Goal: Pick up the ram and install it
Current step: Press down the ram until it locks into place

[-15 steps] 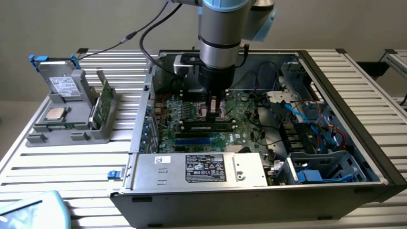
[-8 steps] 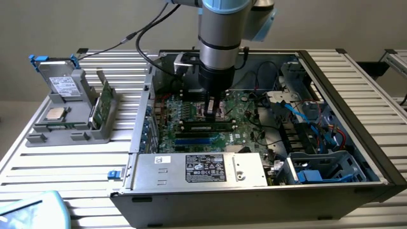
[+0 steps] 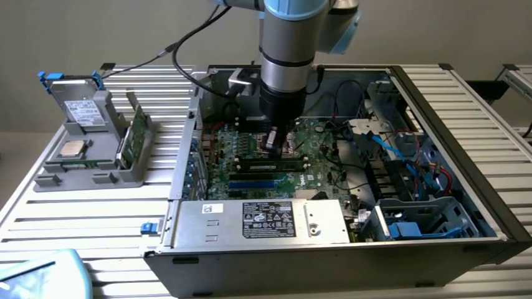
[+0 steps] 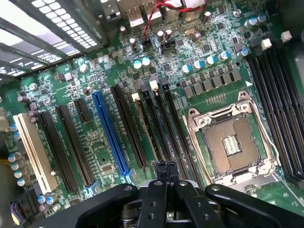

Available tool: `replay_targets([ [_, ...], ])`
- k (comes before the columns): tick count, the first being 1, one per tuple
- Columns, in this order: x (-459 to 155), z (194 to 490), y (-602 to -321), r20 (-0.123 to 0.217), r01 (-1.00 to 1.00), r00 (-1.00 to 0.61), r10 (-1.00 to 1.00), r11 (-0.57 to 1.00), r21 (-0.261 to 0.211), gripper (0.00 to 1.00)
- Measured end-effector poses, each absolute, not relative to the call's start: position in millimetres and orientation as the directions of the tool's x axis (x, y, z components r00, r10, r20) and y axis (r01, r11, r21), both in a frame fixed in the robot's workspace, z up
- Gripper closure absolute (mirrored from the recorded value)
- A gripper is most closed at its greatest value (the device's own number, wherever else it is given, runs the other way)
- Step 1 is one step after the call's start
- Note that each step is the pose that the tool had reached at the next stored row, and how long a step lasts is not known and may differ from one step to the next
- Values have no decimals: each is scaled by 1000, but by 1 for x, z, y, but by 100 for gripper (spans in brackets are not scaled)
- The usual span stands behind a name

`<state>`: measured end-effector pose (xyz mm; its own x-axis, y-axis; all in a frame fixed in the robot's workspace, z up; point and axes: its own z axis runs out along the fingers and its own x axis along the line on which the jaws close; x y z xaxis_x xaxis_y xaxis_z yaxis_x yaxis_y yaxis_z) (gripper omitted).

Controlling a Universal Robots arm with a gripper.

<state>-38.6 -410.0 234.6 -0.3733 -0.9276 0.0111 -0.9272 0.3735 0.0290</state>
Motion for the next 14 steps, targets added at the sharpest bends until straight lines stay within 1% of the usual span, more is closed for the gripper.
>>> replay_targets([
  [14,-39,235,-410,11,-826,-562,-827,562,29,89],
])
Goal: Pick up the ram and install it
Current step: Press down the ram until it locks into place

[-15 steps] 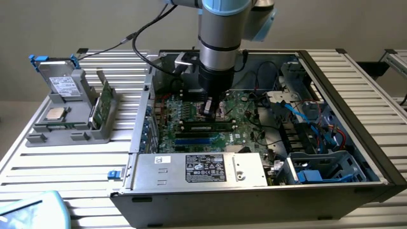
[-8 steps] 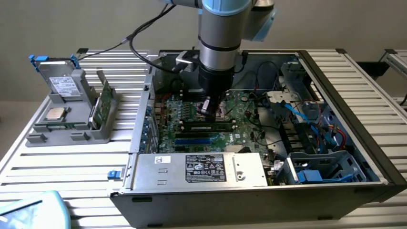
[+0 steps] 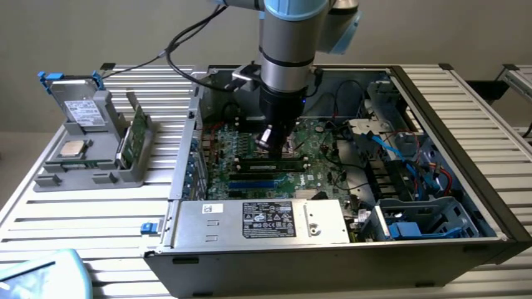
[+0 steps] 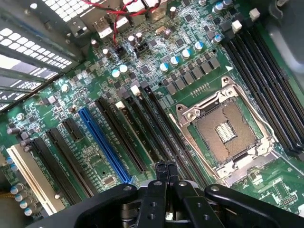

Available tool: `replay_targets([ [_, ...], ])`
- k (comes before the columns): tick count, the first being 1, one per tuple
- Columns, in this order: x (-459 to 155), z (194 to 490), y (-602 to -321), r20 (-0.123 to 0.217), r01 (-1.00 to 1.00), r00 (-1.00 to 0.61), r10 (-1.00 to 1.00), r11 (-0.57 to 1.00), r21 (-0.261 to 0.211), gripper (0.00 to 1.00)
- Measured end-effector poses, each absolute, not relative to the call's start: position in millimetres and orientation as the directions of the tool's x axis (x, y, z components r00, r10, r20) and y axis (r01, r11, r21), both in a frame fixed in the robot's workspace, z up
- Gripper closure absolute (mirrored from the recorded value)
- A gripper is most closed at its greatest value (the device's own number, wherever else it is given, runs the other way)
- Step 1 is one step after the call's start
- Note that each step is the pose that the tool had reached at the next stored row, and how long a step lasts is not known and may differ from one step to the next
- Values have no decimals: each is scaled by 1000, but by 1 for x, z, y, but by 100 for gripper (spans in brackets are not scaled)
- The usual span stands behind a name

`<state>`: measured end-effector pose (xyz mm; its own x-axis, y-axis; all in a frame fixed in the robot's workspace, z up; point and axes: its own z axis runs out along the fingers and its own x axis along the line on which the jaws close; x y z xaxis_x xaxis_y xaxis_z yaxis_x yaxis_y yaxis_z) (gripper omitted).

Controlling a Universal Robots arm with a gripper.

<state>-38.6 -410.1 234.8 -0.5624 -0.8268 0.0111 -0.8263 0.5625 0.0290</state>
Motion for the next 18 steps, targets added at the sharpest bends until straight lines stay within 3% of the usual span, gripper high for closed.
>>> replay_targets([
  [18,-39,240,-410,11,-701,-713,-701,713,29,89],
])
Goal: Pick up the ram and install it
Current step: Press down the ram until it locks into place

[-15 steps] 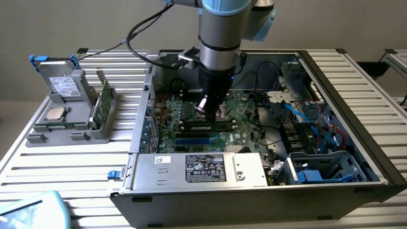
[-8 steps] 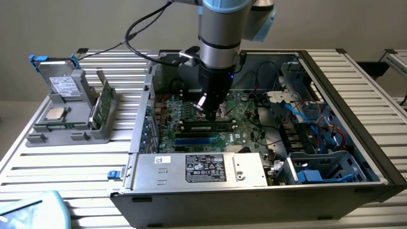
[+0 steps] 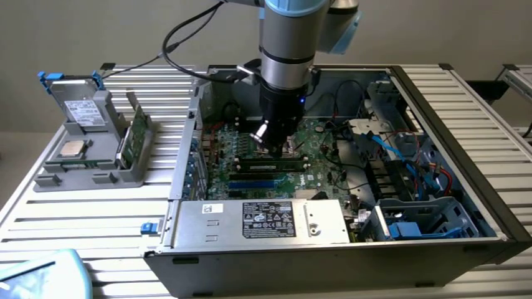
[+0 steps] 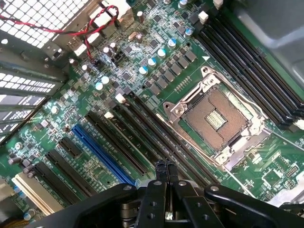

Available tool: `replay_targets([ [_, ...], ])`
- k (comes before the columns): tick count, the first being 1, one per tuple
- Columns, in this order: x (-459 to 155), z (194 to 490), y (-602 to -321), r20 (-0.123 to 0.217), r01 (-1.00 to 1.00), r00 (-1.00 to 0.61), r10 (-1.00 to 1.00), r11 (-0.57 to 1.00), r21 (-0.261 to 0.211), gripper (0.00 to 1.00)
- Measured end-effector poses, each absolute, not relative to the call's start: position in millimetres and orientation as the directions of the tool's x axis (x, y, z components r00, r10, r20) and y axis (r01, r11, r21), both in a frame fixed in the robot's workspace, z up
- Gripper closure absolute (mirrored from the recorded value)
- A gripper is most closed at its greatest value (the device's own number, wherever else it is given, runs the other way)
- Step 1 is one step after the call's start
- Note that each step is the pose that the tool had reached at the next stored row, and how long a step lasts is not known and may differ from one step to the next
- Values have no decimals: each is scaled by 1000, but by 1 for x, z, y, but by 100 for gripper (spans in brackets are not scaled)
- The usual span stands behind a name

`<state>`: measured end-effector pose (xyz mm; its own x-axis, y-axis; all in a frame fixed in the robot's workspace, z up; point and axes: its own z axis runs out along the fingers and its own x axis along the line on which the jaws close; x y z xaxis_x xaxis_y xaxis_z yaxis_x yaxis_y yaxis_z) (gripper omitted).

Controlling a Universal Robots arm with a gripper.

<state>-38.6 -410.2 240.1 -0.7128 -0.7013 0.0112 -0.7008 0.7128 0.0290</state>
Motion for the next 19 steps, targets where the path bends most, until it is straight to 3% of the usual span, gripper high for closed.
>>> replay_targets([
  [19,-39,240,-410,11,-489,-872,-489,872,29,89],
])
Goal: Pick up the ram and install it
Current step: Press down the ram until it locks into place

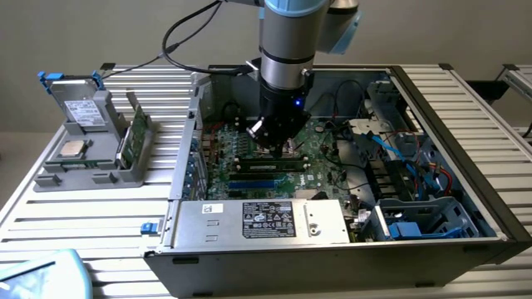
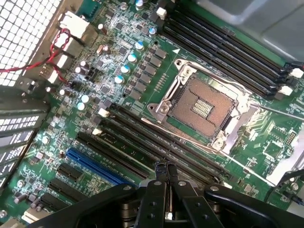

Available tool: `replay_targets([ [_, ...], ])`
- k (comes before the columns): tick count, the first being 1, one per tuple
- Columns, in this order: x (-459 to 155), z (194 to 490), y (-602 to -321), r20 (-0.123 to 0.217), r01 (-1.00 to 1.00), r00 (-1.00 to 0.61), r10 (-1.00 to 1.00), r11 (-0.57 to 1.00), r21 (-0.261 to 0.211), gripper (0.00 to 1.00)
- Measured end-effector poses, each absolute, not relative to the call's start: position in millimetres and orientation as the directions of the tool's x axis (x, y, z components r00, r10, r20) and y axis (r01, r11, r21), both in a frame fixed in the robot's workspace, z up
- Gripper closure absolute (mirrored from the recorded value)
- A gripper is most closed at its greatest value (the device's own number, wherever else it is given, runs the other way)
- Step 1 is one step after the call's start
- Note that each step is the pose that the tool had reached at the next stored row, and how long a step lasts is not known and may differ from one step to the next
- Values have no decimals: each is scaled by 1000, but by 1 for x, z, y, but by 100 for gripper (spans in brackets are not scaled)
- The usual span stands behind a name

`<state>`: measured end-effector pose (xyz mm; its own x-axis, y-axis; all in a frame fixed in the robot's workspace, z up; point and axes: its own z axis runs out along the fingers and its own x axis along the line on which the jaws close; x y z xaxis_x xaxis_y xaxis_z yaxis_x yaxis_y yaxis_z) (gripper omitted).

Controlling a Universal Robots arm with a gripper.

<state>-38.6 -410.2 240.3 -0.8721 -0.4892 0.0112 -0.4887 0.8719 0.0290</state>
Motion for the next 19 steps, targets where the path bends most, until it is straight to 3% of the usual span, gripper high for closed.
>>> replay_targets([
  [19,-40,240,-413,11,-328,-945,-328,944,29,89],
])
